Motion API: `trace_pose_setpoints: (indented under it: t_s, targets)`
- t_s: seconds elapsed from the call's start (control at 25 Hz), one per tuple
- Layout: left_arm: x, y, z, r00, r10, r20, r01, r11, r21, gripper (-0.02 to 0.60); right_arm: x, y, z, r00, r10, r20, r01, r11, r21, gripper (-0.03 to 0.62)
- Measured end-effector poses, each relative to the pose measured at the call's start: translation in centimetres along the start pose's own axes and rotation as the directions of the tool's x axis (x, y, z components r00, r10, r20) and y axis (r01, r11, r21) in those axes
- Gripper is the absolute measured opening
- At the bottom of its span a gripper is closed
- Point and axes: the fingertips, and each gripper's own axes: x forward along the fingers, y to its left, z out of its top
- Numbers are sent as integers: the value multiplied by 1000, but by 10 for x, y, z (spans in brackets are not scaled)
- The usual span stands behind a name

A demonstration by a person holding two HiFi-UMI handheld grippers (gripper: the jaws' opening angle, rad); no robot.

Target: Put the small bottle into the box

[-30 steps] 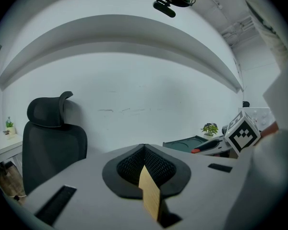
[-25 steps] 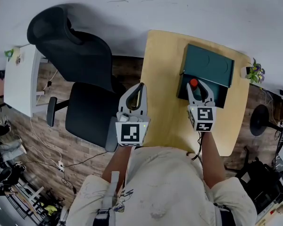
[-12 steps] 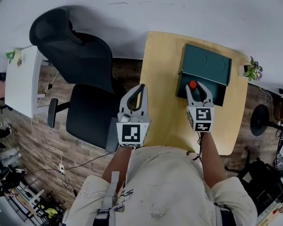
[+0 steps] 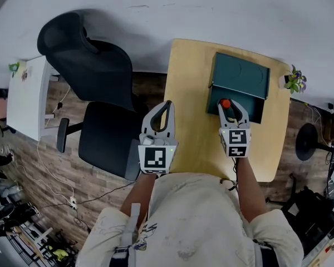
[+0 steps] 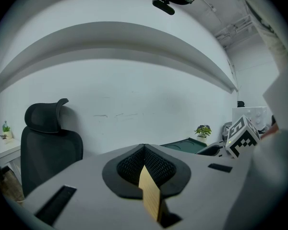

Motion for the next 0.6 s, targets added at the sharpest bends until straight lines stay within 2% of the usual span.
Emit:
trace_pose_setpoints:
  t_s: [0.6]
  targets:
    - [-13, -16, -2, 1000, -14, -14, 14, 1000, 8, 8, 0, -2, -11, 1000, -13, 13, 12, 999, 46, 171]
